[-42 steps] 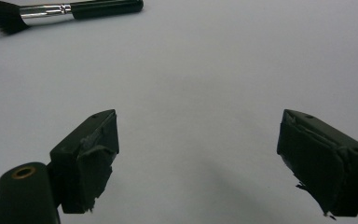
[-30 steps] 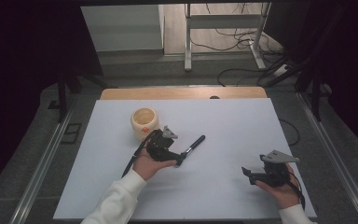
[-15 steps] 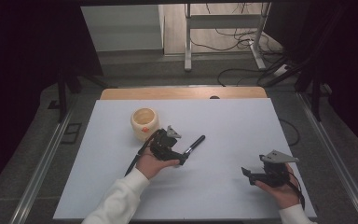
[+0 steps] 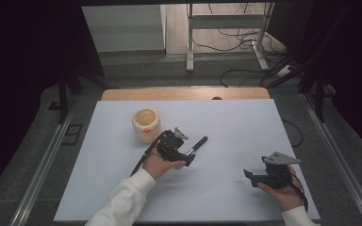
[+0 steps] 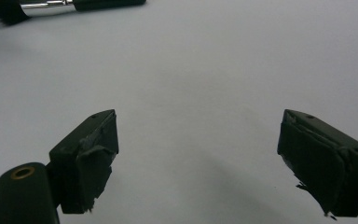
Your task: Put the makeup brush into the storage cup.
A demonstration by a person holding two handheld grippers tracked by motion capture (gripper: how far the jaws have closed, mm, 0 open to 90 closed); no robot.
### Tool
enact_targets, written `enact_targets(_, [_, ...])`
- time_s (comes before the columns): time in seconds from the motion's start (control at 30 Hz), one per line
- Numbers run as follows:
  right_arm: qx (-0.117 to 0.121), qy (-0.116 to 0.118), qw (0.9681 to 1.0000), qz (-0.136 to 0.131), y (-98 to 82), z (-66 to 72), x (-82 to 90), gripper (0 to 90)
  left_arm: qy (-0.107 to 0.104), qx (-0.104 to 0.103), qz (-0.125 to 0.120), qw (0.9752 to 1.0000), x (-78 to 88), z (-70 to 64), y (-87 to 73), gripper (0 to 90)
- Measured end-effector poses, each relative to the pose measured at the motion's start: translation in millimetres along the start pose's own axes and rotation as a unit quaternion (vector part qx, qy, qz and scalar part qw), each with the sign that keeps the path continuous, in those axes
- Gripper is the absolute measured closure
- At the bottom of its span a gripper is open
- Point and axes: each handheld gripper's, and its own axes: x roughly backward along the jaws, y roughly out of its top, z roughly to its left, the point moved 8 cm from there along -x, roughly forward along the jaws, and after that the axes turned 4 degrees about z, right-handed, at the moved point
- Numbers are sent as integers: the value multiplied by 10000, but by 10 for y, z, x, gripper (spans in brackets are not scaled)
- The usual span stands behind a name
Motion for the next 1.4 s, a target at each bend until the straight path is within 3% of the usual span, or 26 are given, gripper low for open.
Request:
enact_targets(0.63, [-31, -44, 10000, 54, -14, -22, -10, 132, -49, -141, 347, 9993, -191, -50, 34, 206])
enact_targets(1.03, [-43, -58, 9999, 73, -22, -32, -20, 132, -56, -91, 608, 9981, -302, -1, -8, 381])
enact_targets(1.4, [-65, -71, 9999, 95, -29, -41, -22, 132, -77, -168, 877, 9960, -373, -16, -57, 468])
